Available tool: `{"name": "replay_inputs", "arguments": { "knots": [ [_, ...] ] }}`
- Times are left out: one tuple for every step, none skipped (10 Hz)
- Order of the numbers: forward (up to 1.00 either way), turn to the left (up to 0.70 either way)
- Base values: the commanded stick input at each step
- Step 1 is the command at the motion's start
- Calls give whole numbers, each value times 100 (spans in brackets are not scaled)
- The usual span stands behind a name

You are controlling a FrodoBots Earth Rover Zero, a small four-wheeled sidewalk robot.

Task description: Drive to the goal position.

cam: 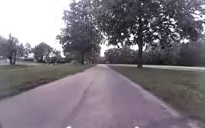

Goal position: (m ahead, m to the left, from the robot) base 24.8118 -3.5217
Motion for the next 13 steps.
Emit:
{"name": "replay_inputs", "arguments": {
  "knots": [
    [70, 0],
    [70, 1],
    [70, 1],
    [70, 2],
    [70, 5],
    [70, 2],
    [70, 0],
    [70, 0],
    [70, 0],
    [70, 0],
    [70, 0],
    [70, 1],
    [70, 1]
  ]
}}
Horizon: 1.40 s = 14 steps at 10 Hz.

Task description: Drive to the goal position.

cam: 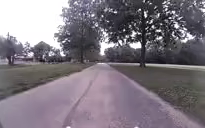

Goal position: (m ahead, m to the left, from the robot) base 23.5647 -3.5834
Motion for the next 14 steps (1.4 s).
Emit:
{"name": "replay_inputs", "arguments": {
  "knots": [
    [70, 1],
    [70, 1],
    [70, 0],
    [70, 0],
    [70, 1],
    [70, 1],
    [70, 1],
    [70, 1],
    [70, 0],
    [70, 0],
    [70, 0],
    [70, -1],
    [70, -3],
    [70, -7]
  ]
}}
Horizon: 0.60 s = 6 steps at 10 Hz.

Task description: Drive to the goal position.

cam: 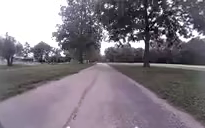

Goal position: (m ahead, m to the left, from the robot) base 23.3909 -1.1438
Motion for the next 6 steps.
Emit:
{"name": "replay_inputs", "arguments": {
  "knots": [
    [70, -11],
    [70, -13],
    [70, -11],
    [70, -2],
    [70, -1],
    [70, 0]
  ]
}}
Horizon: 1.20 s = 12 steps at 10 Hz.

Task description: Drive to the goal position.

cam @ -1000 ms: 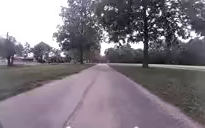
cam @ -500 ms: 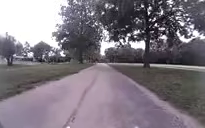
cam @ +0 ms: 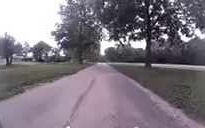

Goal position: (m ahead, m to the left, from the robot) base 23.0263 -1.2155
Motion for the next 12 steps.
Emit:
{"name": "replay_inputs", "arguments": {
  "knots": [
    [70, 0],
    [70, 0],
    [70, 0],
    [70, 0],
    [70, 0],
    [70, 0],
    [70, 0],
    [70, 0],
    [70, 0],
    [70, 0],
    [70, 0],
    [70, 0]
  ]
}}
